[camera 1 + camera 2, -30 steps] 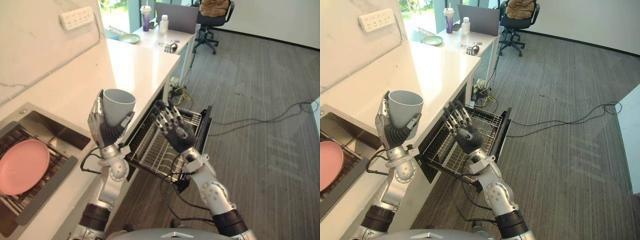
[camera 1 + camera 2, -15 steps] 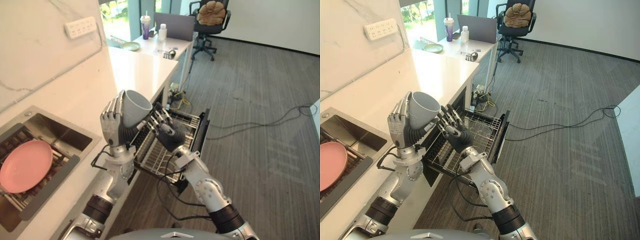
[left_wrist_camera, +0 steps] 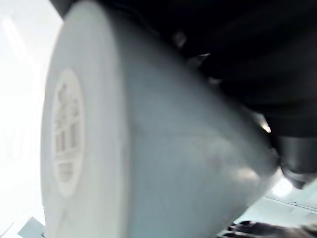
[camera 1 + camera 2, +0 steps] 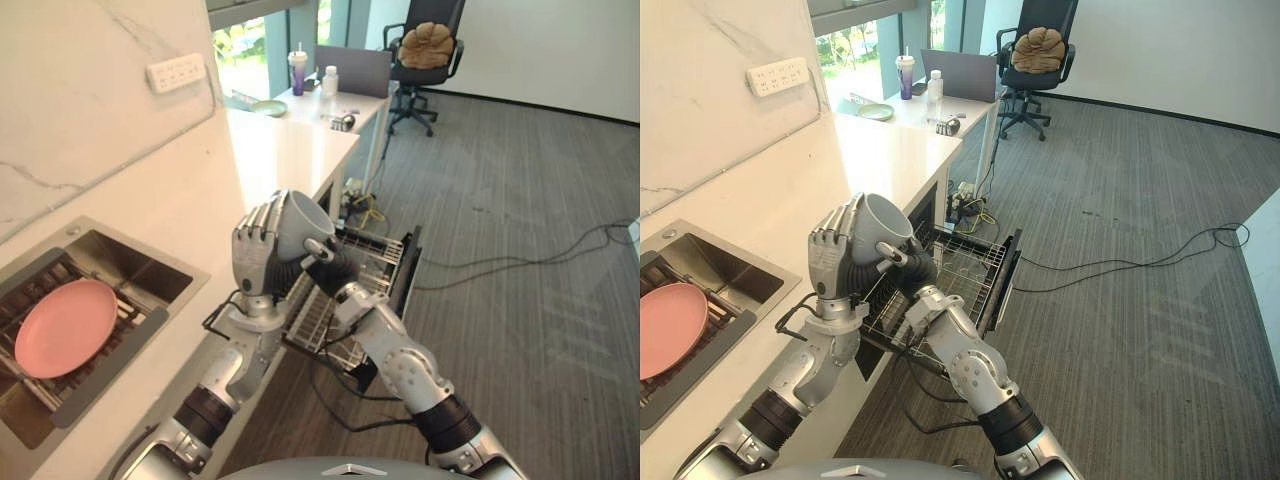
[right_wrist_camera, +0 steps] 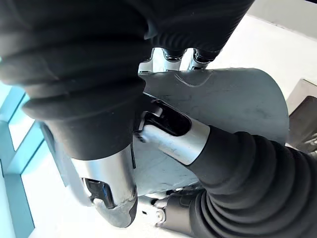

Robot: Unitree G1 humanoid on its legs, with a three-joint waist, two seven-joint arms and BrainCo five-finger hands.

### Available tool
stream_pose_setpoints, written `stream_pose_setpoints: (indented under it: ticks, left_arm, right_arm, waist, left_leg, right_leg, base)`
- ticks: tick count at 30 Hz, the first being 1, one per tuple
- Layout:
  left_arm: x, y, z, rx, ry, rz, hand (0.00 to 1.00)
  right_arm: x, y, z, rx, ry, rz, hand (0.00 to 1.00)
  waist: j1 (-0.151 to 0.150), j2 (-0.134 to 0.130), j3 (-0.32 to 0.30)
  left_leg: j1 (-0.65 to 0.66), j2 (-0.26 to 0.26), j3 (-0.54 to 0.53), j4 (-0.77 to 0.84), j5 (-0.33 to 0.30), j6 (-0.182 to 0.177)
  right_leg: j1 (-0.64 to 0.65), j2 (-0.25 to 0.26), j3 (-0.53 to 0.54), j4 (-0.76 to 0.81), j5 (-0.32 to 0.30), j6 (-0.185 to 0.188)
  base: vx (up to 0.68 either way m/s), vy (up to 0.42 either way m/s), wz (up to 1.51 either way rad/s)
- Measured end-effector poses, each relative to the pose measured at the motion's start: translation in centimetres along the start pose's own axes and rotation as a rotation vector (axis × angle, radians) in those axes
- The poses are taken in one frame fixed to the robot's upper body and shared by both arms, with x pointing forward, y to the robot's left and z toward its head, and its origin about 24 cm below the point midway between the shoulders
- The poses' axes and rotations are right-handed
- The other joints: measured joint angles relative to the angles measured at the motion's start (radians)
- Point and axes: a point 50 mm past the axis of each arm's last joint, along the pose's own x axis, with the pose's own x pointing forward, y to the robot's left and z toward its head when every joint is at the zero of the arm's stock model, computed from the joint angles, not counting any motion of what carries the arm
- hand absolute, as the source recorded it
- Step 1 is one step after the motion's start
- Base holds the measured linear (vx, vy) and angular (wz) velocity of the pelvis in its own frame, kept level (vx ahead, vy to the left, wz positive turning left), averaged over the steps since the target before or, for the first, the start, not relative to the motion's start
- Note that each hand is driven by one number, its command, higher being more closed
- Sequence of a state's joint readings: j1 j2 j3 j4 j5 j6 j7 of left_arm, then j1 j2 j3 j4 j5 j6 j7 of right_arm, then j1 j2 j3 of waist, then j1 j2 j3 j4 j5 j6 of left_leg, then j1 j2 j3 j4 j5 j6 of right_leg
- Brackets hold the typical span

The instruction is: Walk over to the sink, pick up the cup, carry it to the dishwasher, place the cup inside the dishwasher, then close the dishwasher door

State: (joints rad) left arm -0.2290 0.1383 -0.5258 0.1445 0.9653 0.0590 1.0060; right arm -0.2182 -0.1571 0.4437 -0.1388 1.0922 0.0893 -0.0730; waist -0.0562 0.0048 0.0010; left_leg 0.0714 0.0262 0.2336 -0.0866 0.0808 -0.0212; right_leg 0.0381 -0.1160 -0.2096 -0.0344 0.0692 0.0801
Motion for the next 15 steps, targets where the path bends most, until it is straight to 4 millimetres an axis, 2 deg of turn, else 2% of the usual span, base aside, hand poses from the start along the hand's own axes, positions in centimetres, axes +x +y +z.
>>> stream_pose_setpoints:
  ticks: [8, 9, 15]
  left_arm:
    - [0.01, -0.50, 0.03, 0.017, -0.020, -0.033, 1.00]
    - [0.00, -0.51, 0.01, 0.017, -0.019, -0.035, 1.00]
    - [-0.21, -0.44, -0.62, 0.038, -0.022, -0.055, 1.00]
  right_arm:
    - [0.38, 0.19, 0.03, -0.046, -0.011, -0.061, 0.00]
    - [0.39, 0.19, 0.03, -0.047, -0.011, -0.063, 1.00]
    - [0.38, 0.18, -0.23, -0.057, -0.001, -0.085, 1.00]
  waist:
    - [0.008, 0.000, 0.000]
    - [0.011, 0.001, -0.002]
    - [0.022, 0.003, -0.032]
  left_leg:
    - [-0.003, 0.001, -0.014, 0.000, 0.006, -0.006]
    - [-0.003, 0.001, -0.014, 0.000, 0.006, -0.006]
    - [-0.018, 0.003, -0.020, 0.000, 0.011, -0.009]
  right_leg:
    - [-0.001, -0.001, -0.015, 0.006, -0.009, -0.002]
    - [-0.001, -0.001, -0.015, 0.007, -0.008, -0.002]
    - [-0.014, 0.000, -0.022, 0.008, -0.006, -0.002]
  base:
    - [-0.04, 0.000, 0.05]
    - [0.00, 0.000, 0.00]
    - [0.00, 0.000, 0.00]
